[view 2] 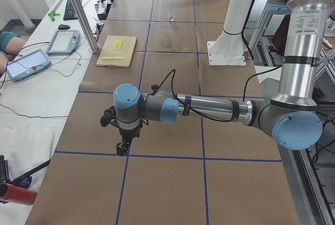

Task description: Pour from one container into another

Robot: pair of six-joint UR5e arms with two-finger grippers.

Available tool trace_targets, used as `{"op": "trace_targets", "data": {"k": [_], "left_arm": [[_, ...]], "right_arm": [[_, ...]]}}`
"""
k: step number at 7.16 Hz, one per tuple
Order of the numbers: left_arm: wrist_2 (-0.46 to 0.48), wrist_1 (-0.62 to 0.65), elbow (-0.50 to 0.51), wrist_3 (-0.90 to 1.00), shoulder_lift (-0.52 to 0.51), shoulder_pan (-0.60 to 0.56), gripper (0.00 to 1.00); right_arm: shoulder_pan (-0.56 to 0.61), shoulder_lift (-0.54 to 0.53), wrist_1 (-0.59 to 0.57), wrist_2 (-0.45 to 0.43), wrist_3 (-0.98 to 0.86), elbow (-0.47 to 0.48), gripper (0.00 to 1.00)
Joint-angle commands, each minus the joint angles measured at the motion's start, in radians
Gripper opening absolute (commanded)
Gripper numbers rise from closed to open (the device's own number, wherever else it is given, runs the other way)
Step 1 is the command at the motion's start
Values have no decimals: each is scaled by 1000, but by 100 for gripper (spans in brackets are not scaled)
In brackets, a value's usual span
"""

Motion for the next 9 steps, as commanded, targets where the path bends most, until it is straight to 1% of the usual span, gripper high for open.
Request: {"op": "trace_targets", "data": {"k": [1, 2, 3, 4, 6, 7, 9], "left_arm": [[0, -55, 46, -2, 4, 2, 100], [-1, -55, 75, -4, 4, 2, 100], [0, -50, 71, -3, 5, -3, 100], [-6, -56, 61, 1, 59, -1, 100], [-6, -58, 53, 4, 67, -1, 100], [-7, -58, 48, 4, 70, -1, 100], [-7, -56, 34, -2, 81, -1, 100]], "right_arm": [[9, -7, 0, 41, -2, -39, 100], [29, -11, 1, 43, -2, -40, 100], [44, -12, 8, 43, -2, -38, 100], [51, -29, 59, 43, 0, -49, 100], [52, -67, 183, 42, 55, -69, 100], [52, -70, 220, 43, 127, -70, 100], [52, -64, 242, 43, 196, -75, 100]]}}
